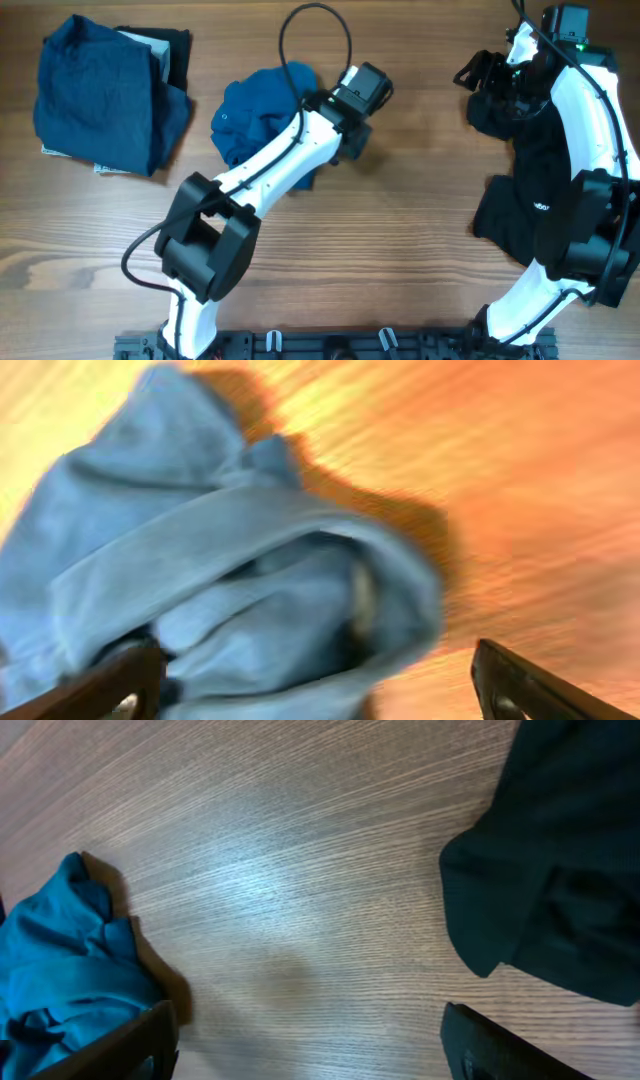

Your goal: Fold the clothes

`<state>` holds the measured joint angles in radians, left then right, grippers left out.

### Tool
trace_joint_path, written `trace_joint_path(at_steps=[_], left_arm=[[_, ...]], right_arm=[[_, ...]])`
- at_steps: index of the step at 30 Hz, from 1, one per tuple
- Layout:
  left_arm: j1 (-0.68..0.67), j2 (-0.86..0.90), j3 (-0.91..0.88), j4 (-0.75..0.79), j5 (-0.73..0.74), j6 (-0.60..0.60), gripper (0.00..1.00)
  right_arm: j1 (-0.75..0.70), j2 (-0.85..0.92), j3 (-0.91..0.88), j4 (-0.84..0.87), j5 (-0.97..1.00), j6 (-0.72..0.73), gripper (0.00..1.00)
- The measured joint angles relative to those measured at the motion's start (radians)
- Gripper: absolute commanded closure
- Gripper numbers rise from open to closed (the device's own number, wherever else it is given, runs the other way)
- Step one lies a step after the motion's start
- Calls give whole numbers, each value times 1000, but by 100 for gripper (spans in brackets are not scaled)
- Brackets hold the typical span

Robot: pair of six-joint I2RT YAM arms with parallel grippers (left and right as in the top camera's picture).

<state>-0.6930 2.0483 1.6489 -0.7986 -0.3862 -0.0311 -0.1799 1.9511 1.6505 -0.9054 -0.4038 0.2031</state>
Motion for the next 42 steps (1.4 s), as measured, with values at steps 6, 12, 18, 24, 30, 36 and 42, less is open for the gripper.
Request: trace_joint_path(at_steps=[6, 12, 18, 24, 30, 36, 42], left_arm=[[-5, 27, 0, 11, 20, 11, 12], [10, 90, 0, 11, 19, 18, 26], [13, 99, 0, -6, 18, 19, 28], [13, 146, 0, -28, -6, 19, 27], [16, 172, 6, -37, -36, 19, 27], [72, 184, 17, -37, -63, -14, 46], [188, 196, 17, -32, -93, -48, 76]], right_arm=[[0, 0, 0, -13, 0, 0, 15], [0, 0, 0, -15, 0, 0, 15], [0, 0, 0, -19, 0, 0, 15], [0, 0, 0, -20, 0, 0, 15], [0, 0, 0, -22, 0, -6, 15], [0, 0, 0, -22, 0, -26, 15], [0, 0, 0, -22, 0, -26, 15]])
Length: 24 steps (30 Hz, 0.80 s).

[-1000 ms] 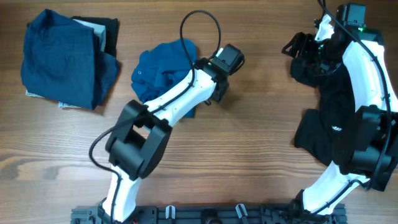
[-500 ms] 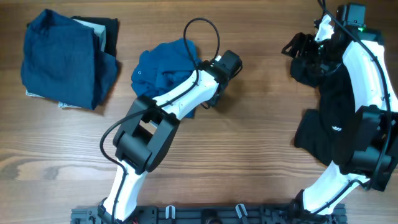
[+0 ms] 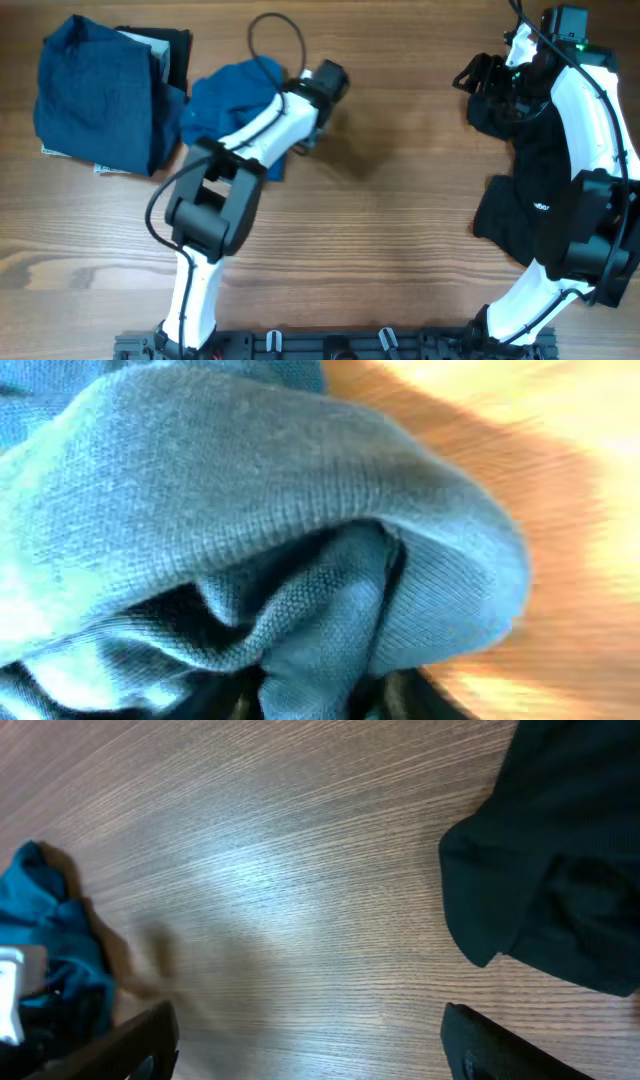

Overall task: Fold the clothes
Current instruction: 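Carry the teal bundle leftward onto the dark blue shirt stack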

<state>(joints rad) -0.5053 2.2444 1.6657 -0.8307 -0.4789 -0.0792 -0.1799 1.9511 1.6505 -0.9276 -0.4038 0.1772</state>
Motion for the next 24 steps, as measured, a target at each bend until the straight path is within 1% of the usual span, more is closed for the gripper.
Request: trace_joint_path(at_steps=[2, 3, 6, 8, 11, 15, 16, 17, 19, 21, 22, 23, 24], left_arm=[[30, 0, 0, 5, -3, -6, 81], [40, 0, 0, 8, -3, -9, 82], [54, 0, 1, 13, 9, -13, 80], [54, 0, 1, 15, 12, -13, 76], [54, 6, 3, 16, 12, -13, 66], [53, 25, 18, 12, -2, -17, 47], [54, 27, 22, 8, -13, -19, 46], [56, 29, 25, 5, -22, -19, 48], [56, 32, 29, 5, -29, -18, 56], [56, 39, 33, 13, -29, -19, 70], [55, 42, 35, 17, -32, -26, 75], [55, 48, 38, 24, -34, -28, 84], [56, 50, 39, 29, -35, -31, 96]], right_arm=[[0, 0, 0, 0, 0, 0, 15], [0, 0, 0, 0, 0, 0, 15], [0, 0, 0, 0, 0, 0, 15], [0, 0, 0, 0, 0, 0, 15], [0, 0, 0, 0, 0, 0, 15], [0, 0, 0, 0, 0, 0, 15], [0, 0, 0, 0, 0, 0, 15], [0, 0, 0, 0, 0, 0, 15], [0, 0, 0, 0, 0, 0, 15], [0, 0, 0, 0, 1, -3, 15], [0, 0, 0, 0, 1, -4, 15], [0, 0, 0, -1, 1, -7, 15], [0, 0, 0, -2, 1, -8, 15]])
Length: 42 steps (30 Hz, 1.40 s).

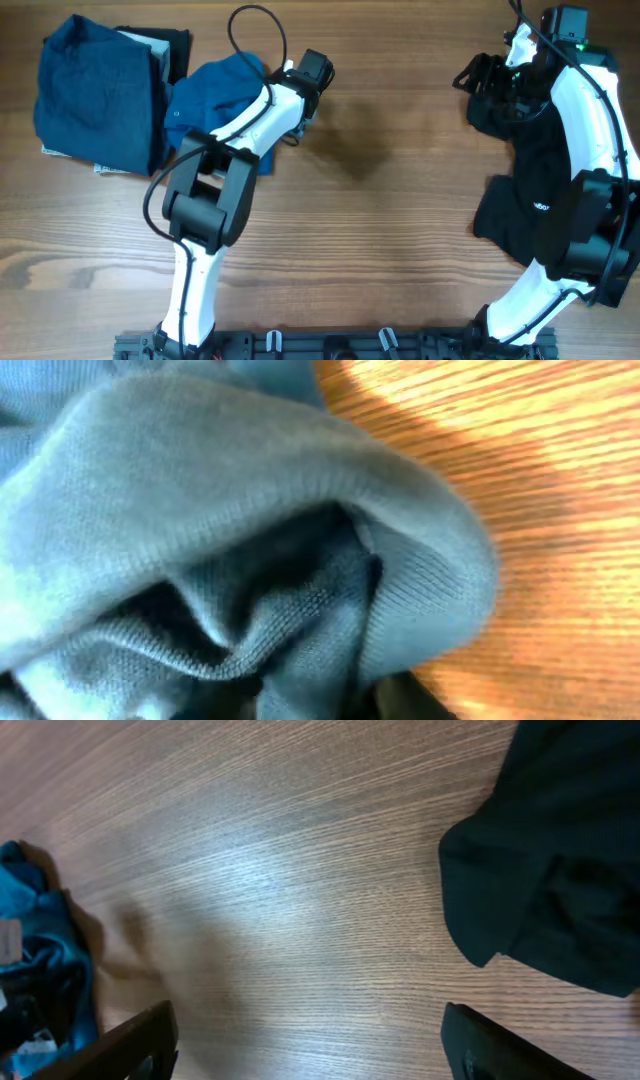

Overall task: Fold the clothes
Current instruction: 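Carry the teal bundle leftward onto the dark blue shirt stack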

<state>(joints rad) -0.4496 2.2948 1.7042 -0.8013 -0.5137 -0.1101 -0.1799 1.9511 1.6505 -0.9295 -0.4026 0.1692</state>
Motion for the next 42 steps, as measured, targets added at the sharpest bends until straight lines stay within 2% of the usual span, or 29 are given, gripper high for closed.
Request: trace_joint_path(at_steps=[10, 20, 35, 42], left_arm=[[-2, 8, 10, -2, -14, -12, 96], [89, 13, 115, -219, 69, -32, 96], [126, -220, 128, -214, 84, -36, 96], [135, -330, 128, -174, 84, -115, 96]], right_arm=[[0, 0, 0, -2, 0, -18, 15], [0, 0, 0, -2, 3, -18, 15], [0, 0, 0, -2, 3, -18, 15], [0, 0, 0, -6, 3, -18, 15]])
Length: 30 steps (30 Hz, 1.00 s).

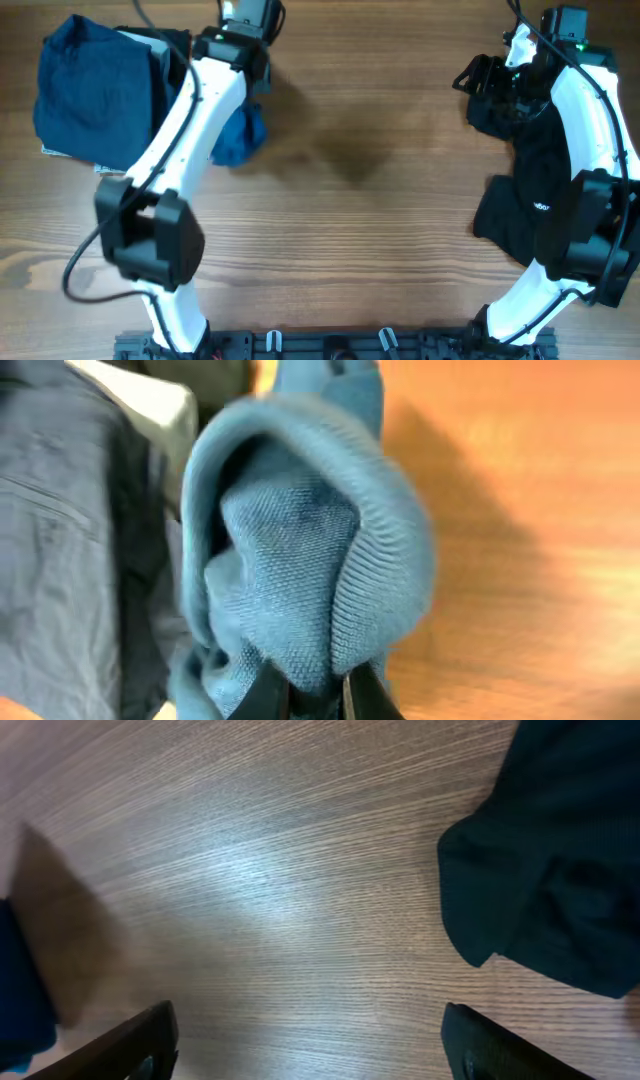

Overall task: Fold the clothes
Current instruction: 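Carry the teal bundle leftward onto the dark blue shirt stack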

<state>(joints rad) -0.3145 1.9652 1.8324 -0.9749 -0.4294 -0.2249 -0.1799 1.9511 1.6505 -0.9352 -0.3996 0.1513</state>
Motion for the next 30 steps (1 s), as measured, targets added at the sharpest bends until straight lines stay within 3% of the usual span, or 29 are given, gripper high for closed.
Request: trace_joint_path(at_steps=[11, 22, 30], left_arm=[[3, -177, 1, 45, -113, -115, 96], [4, -324, 1, 94, -499, -333, 96], [52, -356, 2, 93, -671, -391, 96]], right_arm=[[0, 0, 0, -18, 0, 0, 15], [0, 0, 0, -30, 0, 0, 15], [0, 0, 0, -64, 0, 0, 15]])
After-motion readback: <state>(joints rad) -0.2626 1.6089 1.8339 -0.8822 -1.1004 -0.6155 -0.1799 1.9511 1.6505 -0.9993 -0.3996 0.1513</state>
